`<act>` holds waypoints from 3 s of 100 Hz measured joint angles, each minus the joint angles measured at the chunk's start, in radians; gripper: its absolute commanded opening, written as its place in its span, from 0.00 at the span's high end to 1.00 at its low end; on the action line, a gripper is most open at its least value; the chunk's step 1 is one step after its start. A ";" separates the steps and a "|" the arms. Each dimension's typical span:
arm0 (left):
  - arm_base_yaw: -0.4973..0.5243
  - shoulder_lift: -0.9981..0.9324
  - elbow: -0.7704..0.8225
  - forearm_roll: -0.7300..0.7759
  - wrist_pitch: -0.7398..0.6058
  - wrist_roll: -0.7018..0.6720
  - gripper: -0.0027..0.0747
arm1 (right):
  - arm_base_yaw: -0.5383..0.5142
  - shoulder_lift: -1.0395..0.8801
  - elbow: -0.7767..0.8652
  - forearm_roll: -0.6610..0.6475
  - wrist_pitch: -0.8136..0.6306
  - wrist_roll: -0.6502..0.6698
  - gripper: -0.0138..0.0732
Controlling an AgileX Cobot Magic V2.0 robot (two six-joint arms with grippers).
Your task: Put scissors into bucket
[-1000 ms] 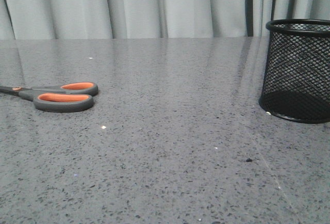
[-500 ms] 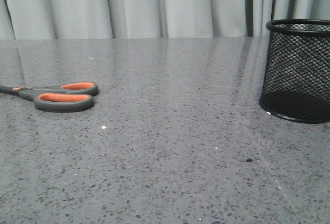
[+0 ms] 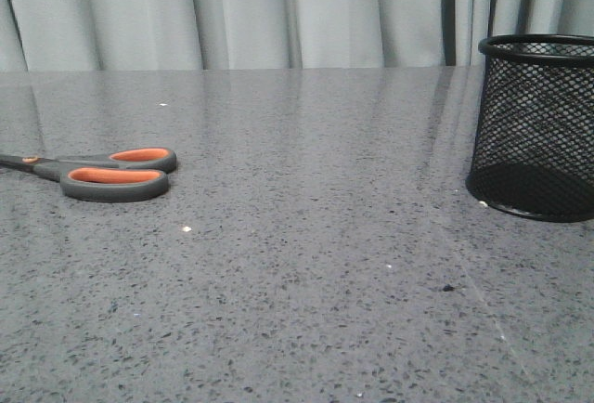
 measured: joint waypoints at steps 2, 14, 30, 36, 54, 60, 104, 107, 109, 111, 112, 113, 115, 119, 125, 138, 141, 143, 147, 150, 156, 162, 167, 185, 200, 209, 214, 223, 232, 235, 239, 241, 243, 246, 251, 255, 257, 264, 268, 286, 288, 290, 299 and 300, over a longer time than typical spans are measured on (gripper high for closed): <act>0.000 0.000 0.000 -0.050 -0.009 0.000 0.99 | 0.000 0.000 0.000 0.016 -0.017 0.000 0.90; 0.000 0.000 0.000 -0.286 -0.094 0.000 0.99 | 0.000 0.000 0.000 0.183 -0.060 0.000 0.90; 0.000 0.000 0.000 -0.437 -0.148 -0.002 0.99 | 0.000 0.000 0.000 0.319 -0.067 0.000 0.90; 0.000 0.000 0.000 -0.450 -0.152 -0.002 0.99 | 0.000 0.000 -0.017 0.331 -0.031 0.000 0.90; 0.000 0.000 -0.005 -0.463 -0.147 0.004 0.99 | 0.000 0.002 -0.141 0.274 0.161 0.000 0.90; 0.000 0.000 -0.019 -0.419 -0.127 0.027 0.99 | 0.000 0.025 -0.191 0.220 0.236 0.000 0.90; 0.000 0.281 -0.380 0.042 0.084 0.331 0.51 | 0.013 0.296 -0.568 0.040 0.645 -0.083 0.36; 0.000 0.301 -0.390 0.042 0.079 0.334 0.51 | 0.018 0.305 -0.579 0.040 0.648 -0.083 0.32; 0.000 0.315 -0.398 0.045 0.081 0.337 0.51 | 0.020 0.307 -0.586 0.040 0.650 -0.085 0.31; -0.003 0.329 -0.408 0.049 0.090 0.341 0.52 | 0.024 0.312 -0.592 0.040 0.655 -0.085 0.30; -0.004 0.334 -0.411 0.051 0.098 0.345 0.52 | 0.027 0.315 -0.594 0.040 0.655 -0.085 0.30; -0.007 0.343 -0.419 0.054 0.104 0.347 0.53 | 0.027 0.315 -0.597 0.040 0.655 -0.085 0.29; -0.014 0.353 -0.433 0.061 0.124 0.358 0.53 | 0.031 0.316 -0.600 0.040 0.658 -0.085 0.29; -0.034 0.383 -0.459 0.072 0.175 0.393 0.54 | 0.038 0.319 -0.604 0.040 0.660 -0.085 0.29; -0.069 0.435 -0.511 0.093 0.253 0.458 0.55 | 0.048 0.319 -0.608 0.040 0.662 -0.085 0.29; -0.153 0.576 -0.639 0.167 0.439 0.600 0.55 | 0.069 0.319 -0.608 0.040 0.665 -0.086 0.29; -0.167 0.623 -0.680 0.192 0.482 0.625 0.55 | 0.074 0.319 -0.608 0.040 0.665 -0.086 0.29; -0.176 0.643 -0.706 0.213 0.515 0.644 0.55 | 0.076 0.319 -0.608 0.040 0.666 -0.086 0.29; -0.193 0.704 -0.749 0.248 0.581 0.678 0.55 | 0.083 0.319 -0.608 0.040 0.666 -0.086 0.29; -0.204 0.745 -0.791 0.285 0.623 0.697 0.55 | 0.087 0.319 -0.608 0.040 0.666 -0.086 0.29; -0.230 0.830 -0.854 0.339 0.691 0.726 0.55 | 0.094 0.319 -0.608 0.040 0.667 -0.088 0.29; -0.252 0.909 -0.918 0.388 0.739 0.764 0.55 | 0.103 0.319 -0.608 0.039 0.669 -0.090 0.29; -0.268 0.964 -0.961 0.414 0.762 0.813 0.55 | 0.113 0.319 -0.608 0.038 0.669 -0.090 0.29; -0.311 1.130 -1.061 0.445 0.785 1.056 0.55 | 0.140 0.319 -0.608 0.038 0.669 -0.090 0.29; -0.320 1.260 -1.103 0.447 0.815 1.096 0.55 | 0.145 0.319 -0.608 0.038 0.669 -0.091 0.29; -0.320 1.326 -1.109 0.451 0.831 1.099 0.54 | 0.147 0.319 -0.608 0.033 0.669 -0.091 0.29; -0.320 1.353 -1.110 0.458 0.831 1.106 0.54 | 0.155 0.319 -0.608 0.029 0.669 -0.091 0.29; -0.320 1.383 -1.112 0.480 0.831 1.136 0.54 | 0.175 0.319 -0.608 0.023 0.669 -0.093 0.29; -0.320 1.399 -1.112 0.510 0.815 1.154 0.55 | 0.191 0.319 -0.608 0.018 0.669 -0.093 0.29; -0.320 1.401 -1.112 0.517 0.804 1.156 0.55 | 0.193 0.319 -0.608 0.016 0.669 -0.093 0.29; -0.320 1.405 -1.112 0.524 0.783 1.156 0.55 | 0.193 0.319 -0.608 0.015 0.669 -0.093 0.29; -0.320 1.407 -1.112 0.525 0.773 1.158 0.56 | 0.195 0.319 -0.608 0.015 0.669 -0.093 0.29; -0.320 1.406 -1.112 0.526 0.765 1.157 0.56 | 0.195 0.321 -0.608 0.013 0.669 -0.093 0.29; -0.320 1.406 -1.114 0.528 0.760 1.157 0.56 | 0.195 0.321 -0.608 0.014 0.669 -0.093 0.29; -0.320 1.406 -1.116 0.528 0.758 1.157 0.56 | 0.195 0.321 -0.608 0.013 0.666 -0.093 0.29; -0.320 1.406 -1.116 0.523 0.758 1.157 0.56 | 0.195 0.321 -0.608 0.011 0.664 -0.093 0.29; -0.320 1.406 -1.116 0.521 0.757 1.157 0.55 | 0.195 0.321 -0.608 0.009 0.662 -0.093 0.29; -0.320 1.406 -1.116 0.519 0.756 1.155 0.50 | 0.195 0.323 -0.608 0.005 0.657 -0.093 0.29; -0.320 1.406 -1.116 0.521 0.756 1.155 0.44 | 0.195 0.323 -0.608 0.003 0.655 -0.093 0.29; -0.320 1.433 -1.143 0.542 0.758 1.146 0.31 | 0.197 0.325 -0.608 -0.010 0.637 -0.093 0.29; -0.320 1.439 -1.149 0.539 0.762 1.145 0.32 | 0.199 0.327 -0.608 -0.012 0.631 -0.093 0.29; -0.320 1.445 -1.152 0.533 0.767 1.144 0.33 | 0.201 0.327 -0.608 -0.012 0.629 -0.093 0.29; -0.320 1.472 -1.179 0.517 0.790 1.138 0.39 | 0.206 0.327 -0.599 -0.012 0.608 -0.093 0.29; -0.320 1.476 -1.183 0.517 0.792 1.138 0.39 | 0.206 0.327 -0.597 -0.012 0.606 -0.093 0.29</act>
